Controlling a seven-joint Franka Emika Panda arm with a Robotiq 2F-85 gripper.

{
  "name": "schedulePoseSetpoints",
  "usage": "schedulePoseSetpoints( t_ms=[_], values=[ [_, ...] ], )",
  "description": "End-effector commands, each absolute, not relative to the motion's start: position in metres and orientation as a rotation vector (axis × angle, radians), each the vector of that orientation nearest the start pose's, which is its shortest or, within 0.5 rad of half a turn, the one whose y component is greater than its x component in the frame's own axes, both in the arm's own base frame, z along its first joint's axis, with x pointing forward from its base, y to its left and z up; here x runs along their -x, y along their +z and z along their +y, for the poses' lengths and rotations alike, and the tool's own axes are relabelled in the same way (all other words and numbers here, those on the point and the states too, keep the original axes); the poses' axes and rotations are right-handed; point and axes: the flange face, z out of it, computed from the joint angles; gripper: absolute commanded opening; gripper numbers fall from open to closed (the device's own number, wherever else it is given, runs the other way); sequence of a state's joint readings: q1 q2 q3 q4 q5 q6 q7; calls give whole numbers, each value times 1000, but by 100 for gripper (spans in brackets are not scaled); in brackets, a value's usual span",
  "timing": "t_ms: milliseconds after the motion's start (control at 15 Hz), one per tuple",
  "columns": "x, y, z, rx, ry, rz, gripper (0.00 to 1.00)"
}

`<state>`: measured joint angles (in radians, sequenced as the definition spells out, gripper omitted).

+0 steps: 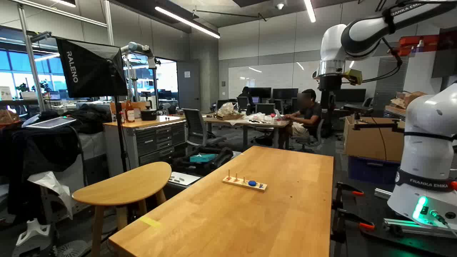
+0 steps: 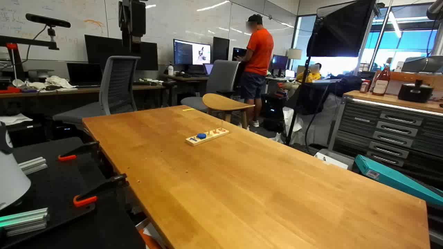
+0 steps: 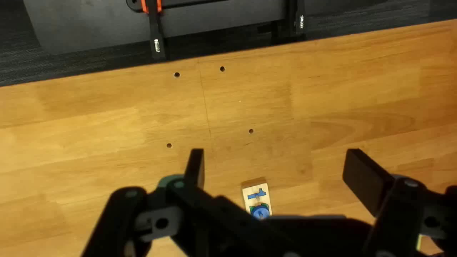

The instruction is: Remove the blue ring from the wooden stand

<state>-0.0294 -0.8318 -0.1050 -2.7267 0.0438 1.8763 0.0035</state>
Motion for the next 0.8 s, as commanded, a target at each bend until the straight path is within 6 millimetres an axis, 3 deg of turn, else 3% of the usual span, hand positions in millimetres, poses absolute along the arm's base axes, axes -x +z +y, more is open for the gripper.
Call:
schedulePoseSetpoints(
  t_ms=[0, 200, 267, 733],
  values=[
    [-297, 454, -36, 3016, 23, 176, 100],
    [-297, 455, -36, 3016, 20, 176, 100],
    [-306, 451, -34, 3031, 16, 160, 100],
    [-404, 399, -5, 3102, -68, -35, 100]
  ],
)
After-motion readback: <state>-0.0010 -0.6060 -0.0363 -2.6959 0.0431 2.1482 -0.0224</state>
